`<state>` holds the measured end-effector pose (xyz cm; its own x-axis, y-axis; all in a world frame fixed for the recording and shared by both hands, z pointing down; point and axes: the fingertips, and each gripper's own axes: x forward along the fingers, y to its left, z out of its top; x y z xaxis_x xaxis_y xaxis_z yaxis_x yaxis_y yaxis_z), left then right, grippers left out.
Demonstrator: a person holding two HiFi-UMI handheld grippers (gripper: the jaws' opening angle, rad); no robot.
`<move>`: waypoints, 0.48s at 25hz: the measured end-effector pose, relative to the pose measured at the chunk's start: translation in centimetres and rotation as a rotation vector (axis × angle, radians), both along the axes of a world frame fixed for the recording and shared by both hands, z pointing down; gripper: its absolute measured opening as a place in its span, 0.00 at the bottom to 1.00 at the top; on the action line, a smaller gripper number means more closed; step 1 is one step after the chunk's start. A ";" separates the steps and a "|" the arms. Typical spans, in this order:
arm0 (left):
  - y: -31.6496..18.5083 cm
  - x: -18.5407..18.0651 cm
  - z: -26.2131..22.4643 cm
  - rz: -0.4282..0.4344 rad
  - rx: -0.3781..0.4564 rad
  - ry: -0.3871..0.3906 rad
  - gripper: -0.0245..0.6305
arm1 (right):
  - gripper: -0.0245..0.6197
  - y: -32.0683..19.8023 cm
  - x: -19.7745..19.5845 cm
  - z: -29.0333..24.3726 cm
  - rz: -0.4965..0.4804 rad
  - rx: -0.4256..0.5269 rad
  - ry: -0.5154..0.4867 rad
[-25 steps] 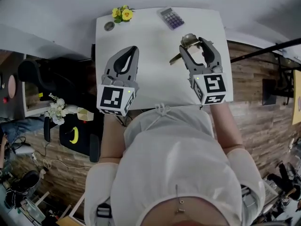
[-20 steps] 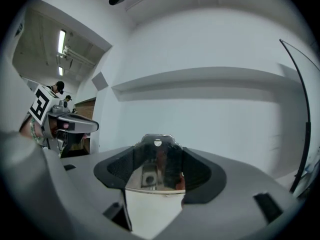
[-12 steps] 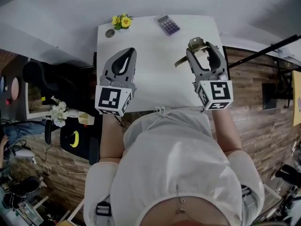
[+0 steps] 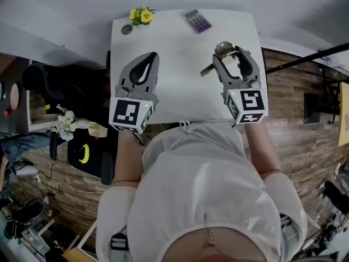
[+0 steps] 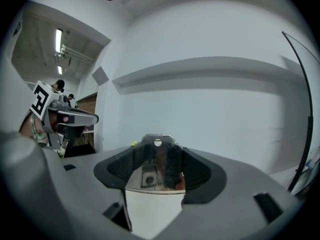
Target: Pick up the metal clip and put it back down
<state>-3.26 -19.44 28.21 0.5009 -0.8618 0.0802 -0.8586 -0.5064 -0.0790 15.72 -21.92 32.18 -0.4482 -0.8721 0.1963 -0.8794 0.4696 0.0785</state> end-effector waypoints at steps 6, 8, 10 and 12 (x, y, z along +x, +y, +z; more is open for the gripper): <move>-1.1 -0.9 4.0 0.005 -0.078 0.020 0.07 | 0.49 -1.5 -1.9 5.7 -0.014 -0.138 0.016; -1.5 -0.9 5.2 0.013 -0.103 0.028 0.07 | 0.49 -2.1 -2.3 8.0 -0.018 -0.199 0.017; -1.8 -0.7 6.0 0.026 -0.121 0.034 0.07 | 0.49 -2.5 -2.5 10.3 -0.024 -0.259 0.019; -2.0 -0.6 7.1 0.037 -0.145 0.025 0.07 | 0.49 -2.8 -2.8 12.6 -0.033 -0.314 0.035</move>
